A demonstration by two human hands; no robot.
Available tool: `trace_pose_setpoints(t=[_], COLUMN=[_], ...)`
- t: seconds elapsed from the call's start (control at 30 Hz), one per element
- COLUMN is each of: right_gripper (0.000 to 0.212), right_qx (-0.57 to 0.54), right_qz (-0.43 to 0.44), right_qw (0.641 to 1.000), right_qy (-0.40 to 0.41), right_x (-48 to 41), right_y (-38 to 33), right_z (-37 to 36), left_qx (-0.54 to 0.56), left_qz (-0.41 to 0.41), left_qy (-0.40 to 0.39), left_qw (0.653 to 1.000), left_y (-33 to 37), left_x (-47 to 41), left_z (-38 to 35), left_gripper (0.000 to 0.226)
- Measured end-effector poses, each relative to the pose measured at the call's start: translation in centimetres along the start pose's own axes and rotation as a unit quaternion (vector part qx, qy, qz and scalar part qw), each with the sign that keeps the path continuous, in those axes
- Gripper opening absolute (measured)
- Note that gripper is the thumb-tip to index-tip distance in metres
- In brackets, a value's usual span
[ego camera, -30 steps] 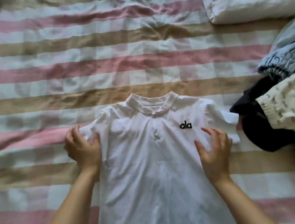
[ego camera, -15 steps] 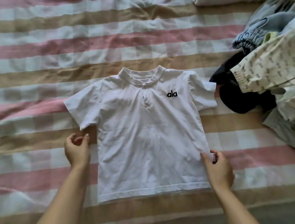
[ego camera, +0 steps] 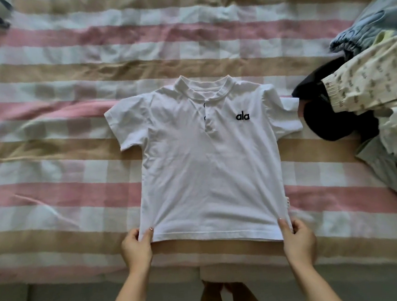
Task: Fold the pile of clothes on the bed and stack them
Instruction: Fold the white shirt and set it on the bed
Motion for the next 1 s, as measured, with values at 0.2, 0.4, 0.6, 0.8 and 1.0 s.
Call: trace_pose_setpoints(t=[0.2, 0.4, 0.6, 0.8, 1.0], right_gripper=[0.025, 0.011, 0.012, 0.021, 0.023], right_qx=[0.02, -0.026, 0.01, 0.069, 0.301], right_qz=[0.11, 0.24, 0.322, 0.454, 0.467], right_qw=[0.993, 0.963, 0.92, 0.86, 0.802], right_qy=[0.024, -0.118, -0.224, -0.222, -0.219], right_x=[-1.9, -2.4, -4.1, -6.4, -9.2], right_y=[-5.3, -15.2, -23.6, -29.8, -32.4], right_z=[0.1, -6.1, -17.9, -27.7, -33.3], left_qx=[0.015, 0.085, 0.104, 0.14, 0.125], left_qz=[-0.032, -0.13, -0.136, -0.06, -0.132], left_qy=[0.062, 0.042, 0.082, 0.092, -0.028], left_qw=[0.997, 0.987, 0.982, 0.984, 0.983], left_y=[4.5, 12.8, 17.8, 18.6, 20.5], left_x=[-0.9, -4.7, -13.9, -22.1, -24.4], left_z=[1.4, 3.1, 3.5, 3.3, 3.6], left_gripper=[0.026, 0.012, 0.019, 0.041, 0.015])
Point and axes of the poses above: each hand's wrist, its own x-axis away from the middle knuckle, its own z-axis out of the back of the hand, y = z × x, the point moved 2 cm from there along -x, towards the middle knuckle, and after that the axes turned 15 degrees about -x, right-handed, at the moved point
